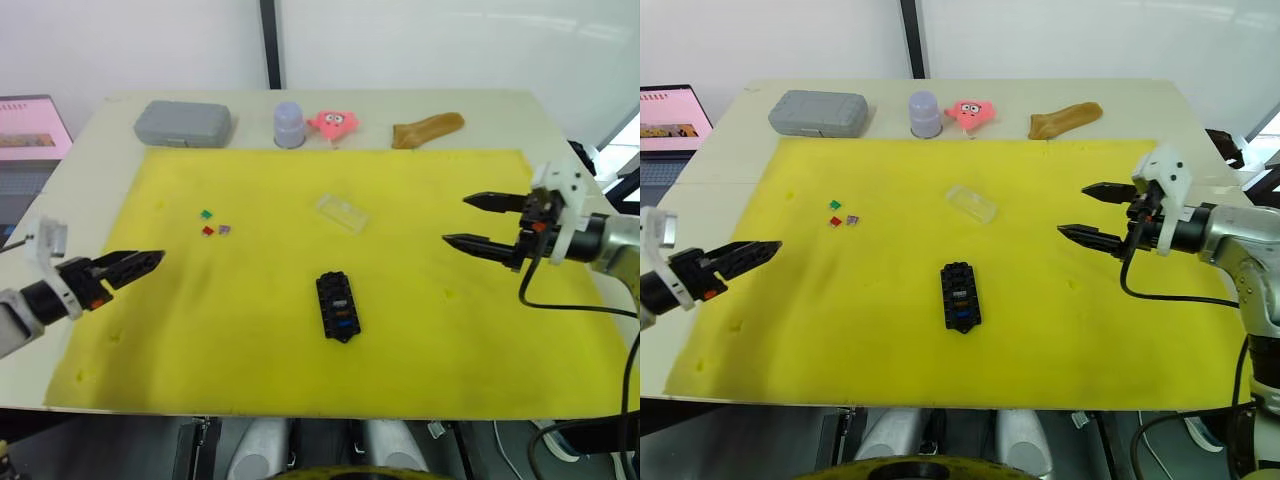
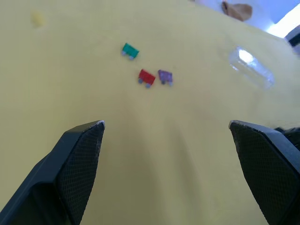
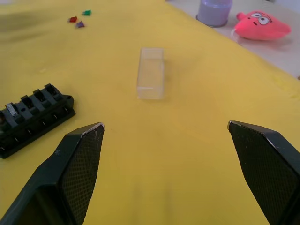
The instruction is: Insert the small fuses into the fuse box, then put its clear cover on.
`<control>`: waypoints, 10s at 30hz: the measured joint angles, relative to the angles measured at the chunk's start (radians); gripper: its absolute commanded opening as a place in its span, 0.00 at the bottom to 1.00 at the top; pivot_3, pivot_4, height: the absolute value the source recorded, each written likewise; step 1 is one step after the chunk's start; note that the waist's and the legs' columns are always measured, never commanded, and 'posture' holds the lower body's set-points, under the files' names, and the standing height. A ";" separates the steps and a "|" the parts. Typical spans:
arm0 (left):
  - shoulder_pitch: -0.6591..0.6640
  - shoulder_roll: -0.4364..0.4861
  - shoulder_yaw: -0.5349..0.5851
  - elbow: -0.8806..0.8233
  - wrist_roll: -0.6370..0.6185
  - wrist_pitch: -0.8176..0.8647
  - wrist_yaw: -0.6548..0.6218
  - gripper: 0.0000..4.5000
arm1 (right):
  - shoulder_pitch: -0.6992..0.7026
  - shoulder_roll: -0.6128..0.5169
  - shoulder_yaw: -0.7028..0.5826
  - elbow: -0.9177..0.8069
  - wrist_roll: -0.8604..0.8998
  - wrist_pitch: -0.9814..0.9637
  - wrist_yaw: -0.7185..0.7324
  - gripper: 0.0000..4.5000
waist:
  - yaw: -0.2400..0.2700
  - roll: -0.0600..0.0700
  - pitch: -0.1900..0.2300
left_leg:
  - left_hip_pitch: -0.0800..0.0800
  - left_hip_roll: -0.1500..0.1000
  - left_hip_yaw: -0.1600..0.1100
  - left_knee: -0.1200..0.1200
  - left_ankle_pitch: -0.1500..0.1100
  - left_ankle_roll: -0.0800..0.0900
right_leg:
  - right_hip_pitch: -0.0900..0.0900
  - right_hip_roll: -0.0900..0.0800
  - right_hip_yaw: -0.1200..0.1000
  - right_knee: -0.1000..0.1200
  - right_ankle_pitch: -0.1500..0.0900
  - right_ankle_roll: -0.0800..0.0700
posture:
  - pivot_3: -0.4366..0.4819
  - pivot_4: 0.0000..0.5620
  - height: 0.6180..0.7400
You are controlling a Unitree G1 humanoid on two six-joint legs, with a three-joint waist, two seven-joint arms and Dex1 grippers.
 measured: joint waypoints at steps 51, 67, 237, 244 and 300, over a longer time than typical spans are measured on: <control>-0.745 -0.055 -0.064 0.938 0.155 0.286 0.159 1.00 | -0.222 0.225 0.252 -0.214 0.045 0.058 -0.118 0.99 | -0.011 -0.002 -0.001 | -0.003 -0.002 0.001 0.001 0.001 -0.002 | -0.007 0.000 0.000 0.007 0.000 0.000 | 0.48 0.27 1.00; -0.770 -0.116 -0.025 1.085 0.197 0.156 0.165 1.00 | -0.218 0.232 0.253 -0.229 0.055 0.087 -0.133 0.99 | -0.009 -0.002 -0.001 | -0.003 -0.002 0.001 0.002 0.001 -0.002 | -0.007 0.000 0.000 0.007 0.000 0.000 | 0.48 0.27 1.00; -0.528 -0.515 -0.361 0.019 -0.993 -0.120 0.875 0.00 | -0.317 0.632 0.072 -0.084 0.909 0.274 -1.057 0.01 | -0.035 -0.004 -0.005 | -0.001 -0.001 0.000 0.001 0.003 -0.005 | -0.006 0.001 0.000 0.007 0.000 0.000 | 0.48 0.27 1.00; -0.528 -0.509 -0.383 0.018 -0.997 -0.142 0.881 0.00 | -0.317 0.630 0.067 -0.093 0.916 0.269 -1.080 0.19 | -0.035 -0.004 -0.005 | -0.001 -0.001 0.000 0.001 0.003 -0.005 | -0.006 0.001 0.000 0.007 0.000 0.000 | 0.48 0.27 1.00; -0.237 0.092 -0.604 -0.371 -0.177 -0.217 -0.066 0.99 | -0.408 0.096 0.310 -0.249 0.701 0.381 -0.527 0.00 | -0.025 0.001 -0.002 | -0.002 0.000 0.000 -0.002 0.002 -0.003 | -0.004 0.001 0.000 0.000 0.000 0.000 | 0.48 0.27 1.00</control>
